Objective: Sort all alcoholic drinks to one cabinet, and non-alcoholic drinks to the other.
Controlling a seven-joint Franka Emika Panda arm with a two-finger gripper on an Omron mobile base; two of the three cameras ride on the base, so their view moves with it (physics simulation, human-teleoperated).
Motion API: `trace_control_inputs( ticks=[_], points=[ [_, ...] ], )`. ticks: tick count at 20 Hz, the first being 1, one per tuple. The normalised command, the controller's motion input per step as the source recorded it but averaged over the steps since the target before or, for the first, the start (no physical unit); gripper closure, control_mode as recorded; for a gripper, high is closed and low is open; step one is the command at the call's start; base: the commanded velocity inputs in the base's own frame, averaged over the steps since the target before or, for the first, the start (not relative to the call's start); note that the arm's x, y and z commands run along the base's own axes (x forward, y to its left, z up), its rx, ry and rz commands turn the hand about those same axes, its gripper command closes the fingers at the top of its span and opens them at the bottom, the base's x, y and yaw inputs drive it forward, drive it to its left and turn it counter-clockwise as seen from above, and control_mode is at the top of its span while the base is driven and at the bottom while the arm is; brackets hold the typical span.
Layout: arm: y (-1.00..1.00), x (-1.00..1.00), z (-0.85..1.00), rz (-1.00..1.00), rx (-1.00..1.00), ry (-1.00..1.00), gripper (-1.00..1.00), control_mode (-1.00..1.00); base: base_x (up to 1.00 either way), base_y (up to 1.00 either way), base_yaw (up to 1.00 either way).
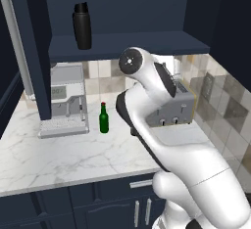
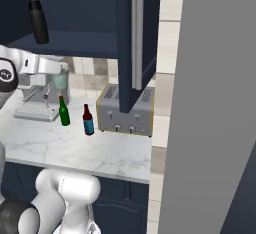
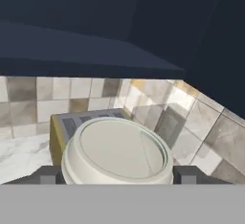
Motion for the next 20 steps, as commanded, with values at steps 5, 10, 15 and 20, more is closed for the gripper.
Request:
trace_control_inputs(
  ticks=[5, 10, 15, 20],
  points=[
    [0.0, 0.0, 0.43, 0.14, 0.0, -0.08, 1.0, -1.0, 0.0, 0.0, 0.0],
    [0.0, 0.0, 0.47, 0.13, 0.0, -0.13, 1.0, -1.0, 0.0, 0.0, 0.0],
    [0.0, 0.0, 0.39, 0.12, 0.0, -0.12, 1.0, -1.0, 0.0, 0.0, 0.0],
    [0.0, 0.0, 0.33, 0.1, 0.0, -0.07, 1.0, -1.0, 0.0, 0.0, 0.0]
  ],
)
